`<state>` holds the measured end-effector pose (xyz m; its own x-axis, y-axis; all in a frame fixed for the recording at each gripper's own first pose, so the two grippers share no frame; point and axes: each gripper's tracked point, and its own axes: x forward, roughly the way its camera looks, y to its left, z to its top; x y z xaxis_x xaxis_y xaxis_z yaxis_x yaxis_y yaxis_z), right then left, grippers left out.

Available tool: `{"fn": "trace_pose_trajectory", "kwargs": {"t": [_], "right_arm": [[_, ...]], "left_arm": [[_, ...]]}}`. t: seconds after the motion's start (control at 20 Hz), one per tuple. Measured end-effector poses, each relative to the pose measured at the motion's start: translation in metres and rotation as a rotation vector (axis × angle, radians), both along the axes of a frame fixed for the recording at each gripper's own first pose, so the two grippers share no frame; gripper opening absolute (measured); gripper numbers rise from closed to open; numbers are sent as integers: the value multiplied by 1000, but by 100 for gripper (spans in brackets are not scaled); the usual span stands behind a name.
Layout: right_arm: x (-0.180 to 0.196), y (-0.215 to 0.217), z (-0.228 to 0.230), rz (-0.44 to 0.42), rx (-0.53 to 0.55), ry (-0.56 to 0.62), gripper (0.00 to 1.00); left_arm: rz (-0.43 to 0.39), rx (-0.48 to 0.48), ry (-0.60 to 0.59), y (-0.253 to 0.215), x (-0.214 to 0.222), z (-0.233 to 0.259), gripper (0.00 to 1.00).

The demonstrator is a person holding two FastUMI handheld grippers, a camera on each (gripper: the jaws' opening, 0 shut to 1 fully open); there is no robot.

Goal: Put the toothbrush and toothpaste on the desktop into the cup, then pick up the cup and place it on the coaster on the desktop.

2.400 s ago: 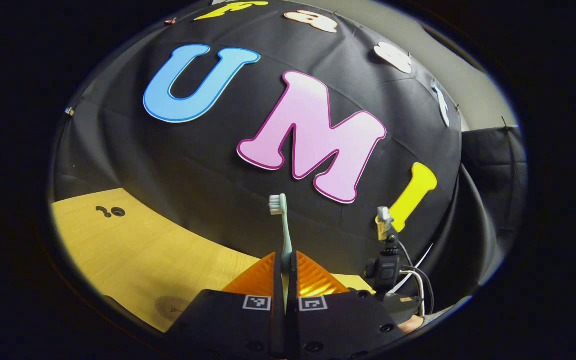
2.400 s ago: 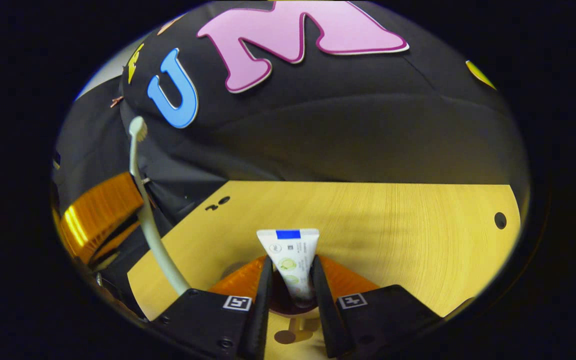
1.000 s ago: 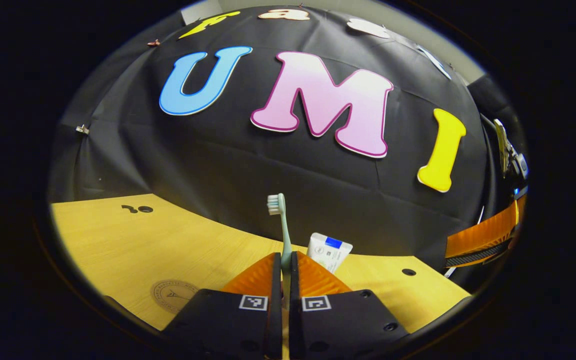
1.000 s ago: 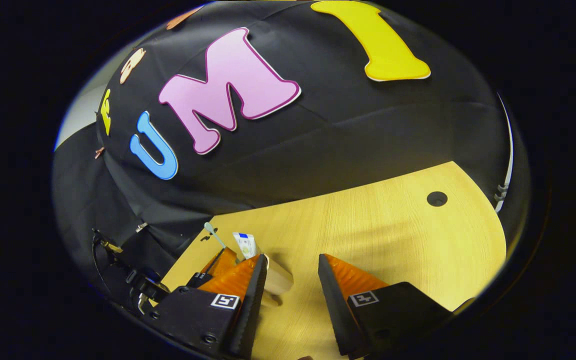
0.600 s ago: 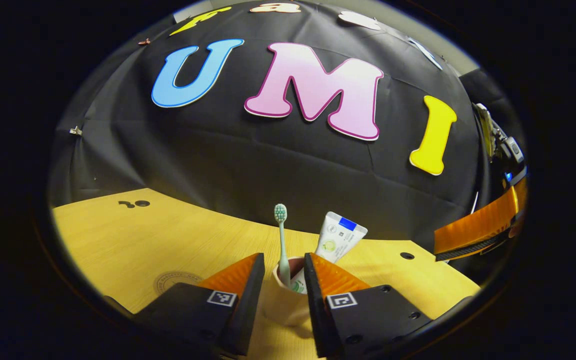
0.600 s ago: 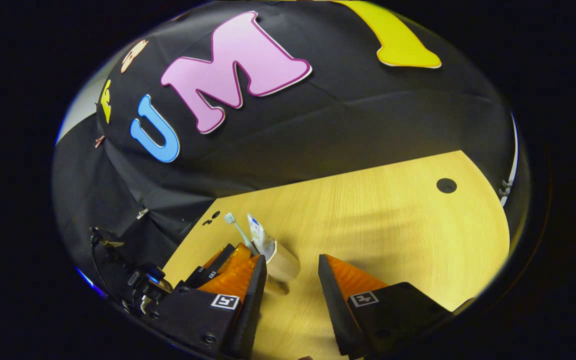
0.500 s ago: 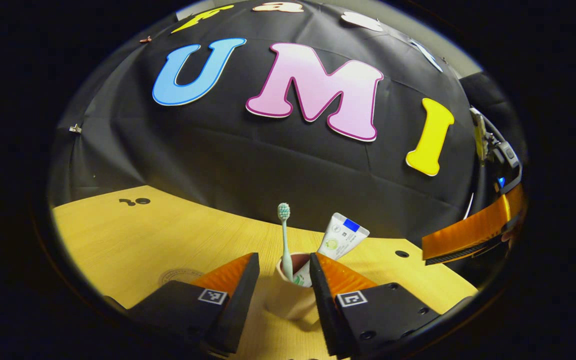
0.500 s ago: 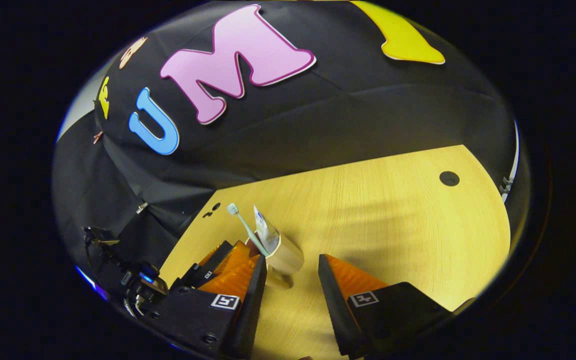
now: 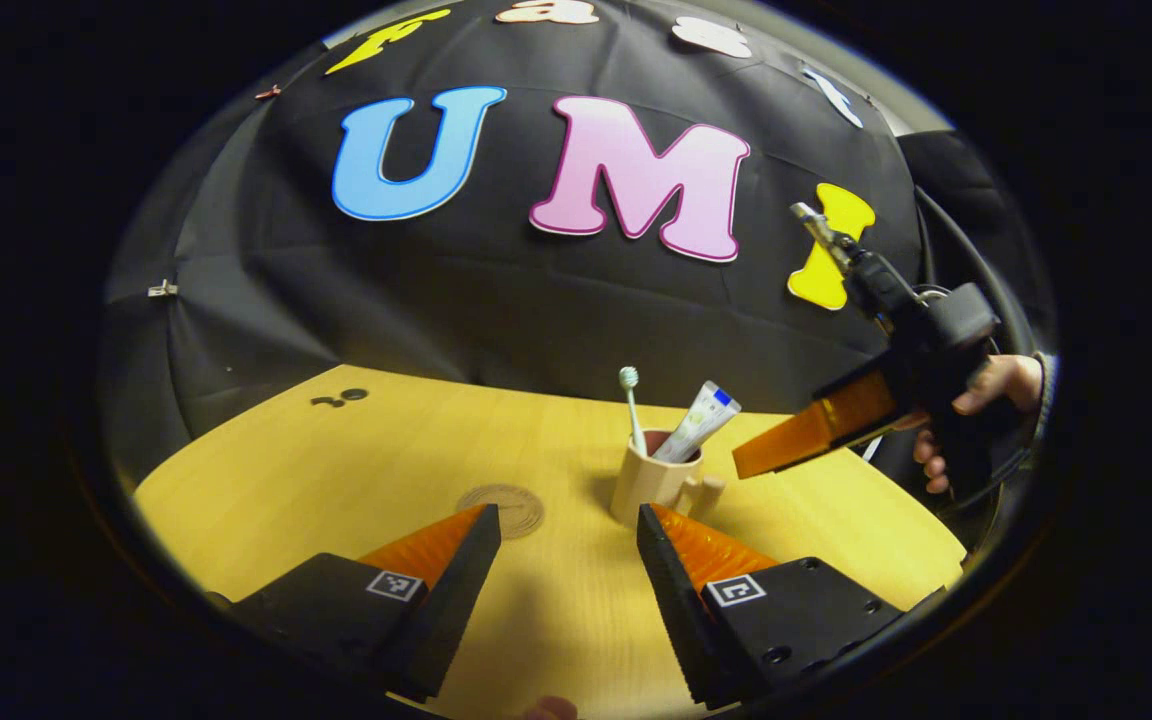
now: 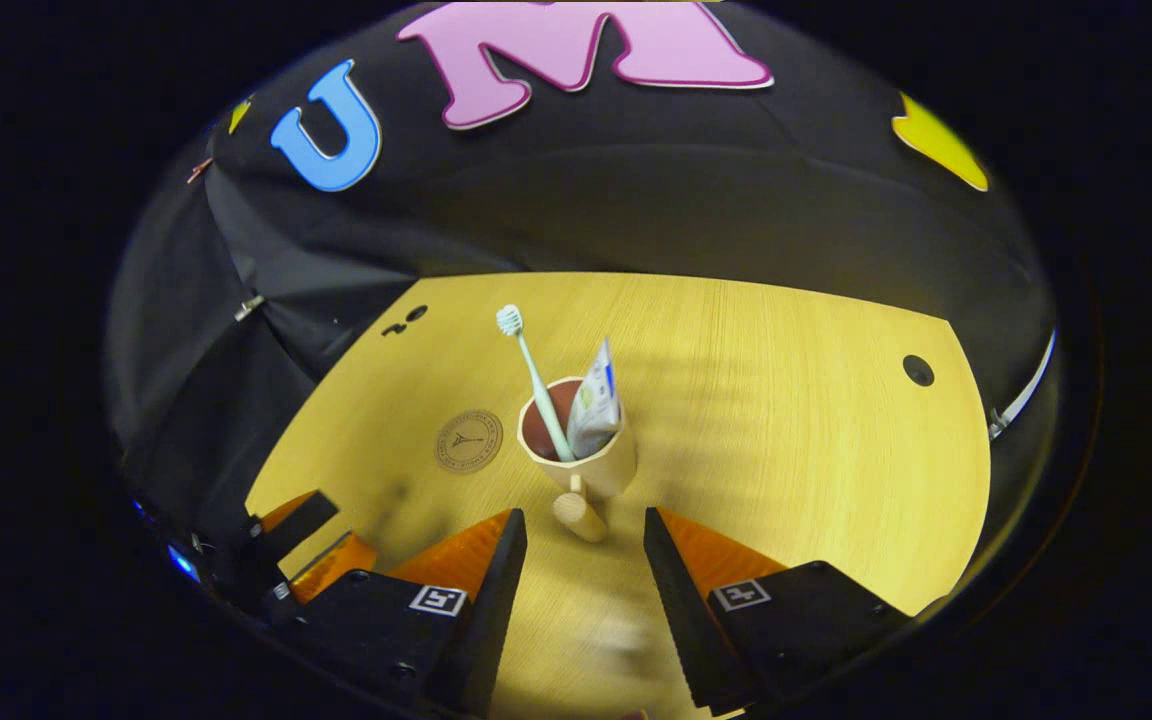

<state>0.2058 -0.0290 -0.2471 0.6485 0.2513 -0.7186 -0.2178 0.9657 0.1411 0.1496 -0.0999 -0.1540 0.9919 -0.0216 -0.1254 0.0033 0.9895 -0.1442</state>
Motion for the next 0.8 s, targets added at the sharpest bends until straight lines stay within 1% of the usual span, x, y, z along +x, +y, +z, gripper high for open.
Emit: {"fn": "trace_pose_trajectory", "kwargs": {"t": [0.05, 0.1, 0.15, 0.35, 0.45, 0.65, 0.7, 0.75, 0.8], "right_arm": [[3, 2, -6, -7, -24, 18, 74], [5, 4, -14, -16, -48, 38, 84], [6, 7, -21, -18, -63, 65, 74], [18, 15, -41, -47, -102, 128, 74], [25, 17, -48, -61, -123, 136, 74], [40, 15, -61, -94, -179, 134, 70], [42, 15, -63, -100, -183, 135, 68], [40, 17, -65, -106, -177, 146, 64], [41, 16, -70, -109, -191, 144, 51]], "left_arm": [[5, -2, 24, 8, -13, -2, 88], [8, -5, 50, 14, -26, -8, 88], [7, -11, 79, 20, -39, -12, 88], [-18, -51, 212, 33, -83, -39, 88], [-8, -61, 274, 40, -97, -51, 88], [11, -67, 299, 51, -113, -56, 88], [11, -67, 295, 52, -115, -56, 88], [6, -69, 289, 52, -115, -55, 88], [0, -69, 287, 51, -115, -55, 88]]}}
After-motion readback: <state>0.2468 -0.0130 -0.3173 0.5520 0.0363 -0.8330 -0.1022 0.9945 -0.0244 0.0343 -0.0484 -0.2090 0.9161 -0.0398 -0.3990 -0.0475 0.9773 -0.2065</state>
